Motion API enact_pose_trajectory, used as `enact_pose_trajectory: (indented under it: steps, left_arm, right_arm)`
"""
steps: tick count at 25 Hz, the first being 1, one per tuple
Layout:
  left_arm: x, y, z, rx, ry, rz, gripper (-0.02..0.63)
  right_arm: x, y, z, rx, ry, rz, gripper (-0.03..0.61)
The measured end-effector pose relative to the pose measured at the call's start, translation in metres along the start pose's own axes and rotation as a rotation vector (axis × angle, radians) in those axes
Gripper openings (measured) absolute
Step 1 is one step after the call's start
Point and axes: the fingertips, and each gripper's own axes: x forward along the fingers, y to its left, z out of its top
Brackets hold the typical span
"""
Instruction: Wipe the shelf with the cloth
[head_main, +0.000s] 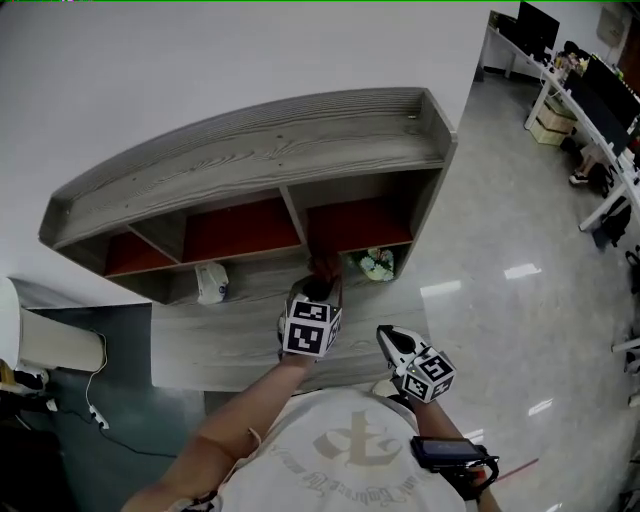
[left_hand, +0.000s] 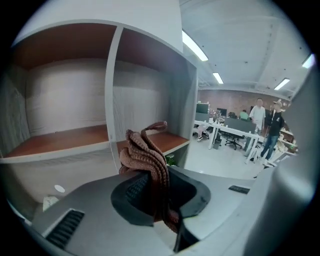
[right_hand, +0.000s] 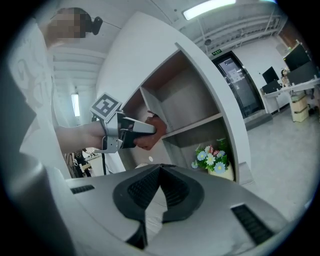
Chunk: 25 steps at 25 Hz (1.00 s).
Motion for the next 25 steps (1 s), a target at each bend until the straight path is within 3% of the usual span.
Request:
enact_pose_trajectory:
  steps: [9, 15, 20, 25]
  left_arm:
    - [0.055, 0.007, 0.051, 0.077, 0.069, 0.238, 0.067]
    - [0.083, 0.040, 0.068, 0.103, 0.148, 0.414, 0.067]
    - [0.099, 0.056, 0.064, 0.090, 0.233, 0.501, 0.067]
    - [0.112, 0.066, 0.056, 0.025, 0.285, 0.548, 0.067]
  right_arm:
    - [-0.009, -0.037, 0.015, -0.011, 0.033, 0.119, 0.005]
    - [-0.019, -0.055, 0.013, -0.004, 0.045, 0.181, 0.005]
    - [-0.027, -0.070, 0.014, 0.008, 0.044, 0.212, 0.005]
    - [-0.032, -0.078, 0.019, 0.006, 0.043, 0.237, 0.005]
